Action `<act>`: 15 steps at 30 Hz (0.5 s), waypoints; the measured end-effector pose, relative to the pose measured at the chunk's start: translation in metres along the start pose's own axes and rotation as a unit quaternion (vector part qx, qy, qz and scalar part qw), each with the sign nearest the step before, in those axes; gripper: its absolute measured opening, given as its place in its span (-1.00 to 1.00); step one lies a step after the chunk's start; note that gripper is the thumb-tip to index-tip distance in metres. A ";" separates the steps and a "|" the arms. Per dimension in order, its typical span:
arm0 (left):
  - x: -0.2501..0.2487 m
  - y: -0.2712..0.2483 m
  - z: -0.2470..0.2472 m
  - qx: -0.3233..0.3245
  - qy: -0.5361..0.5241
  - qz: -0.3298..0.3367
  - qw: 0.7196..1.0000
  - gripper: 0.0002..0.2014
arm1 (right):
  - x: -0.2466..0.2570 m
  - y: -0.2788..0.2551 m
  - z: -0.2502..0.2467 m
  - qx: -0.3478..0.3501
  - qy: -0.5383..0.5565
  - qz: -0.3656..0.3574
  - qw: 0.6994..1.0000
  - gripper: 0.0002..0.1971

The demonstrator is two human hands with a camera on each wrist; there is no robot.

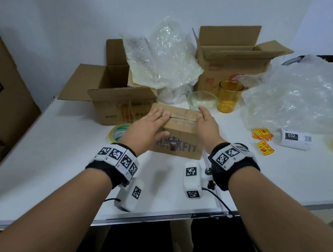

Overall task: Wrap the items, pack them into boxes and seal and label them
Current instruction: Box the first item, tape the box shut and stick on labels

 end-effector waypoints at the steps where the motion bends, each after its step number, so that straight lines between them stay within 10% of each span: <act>1: 0.000 0.000 -0.001 0.004 0.006 0.000 1.000 -0.35 | 0.001 0.001 0.000 0.000 0.004 -0.001 1.000 -0.57; 10: -0.009 0.002 0.007 -0.022 0.017 -0.060 0.998 -0.33 | -0.008 0.003 0.004 0.043 0.112 0.002 0.993 -0.42; 15: 0.004 -0.009 0.010 -0.100 -0.175 -0.025 0.979 -0.34 | -0.010 0.013 0.005 0.042 0.085 0.036 0.995 -0.29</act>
Point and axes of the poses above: each hand's wrist, its own y-axis towards the middle knuckle, its own z-axis out of the palm, x = y × z, the point moved 1 cm from there along y, towards the middle knuckle, and after that the axes turned 13 degrees about x, right-handed, at the moved point
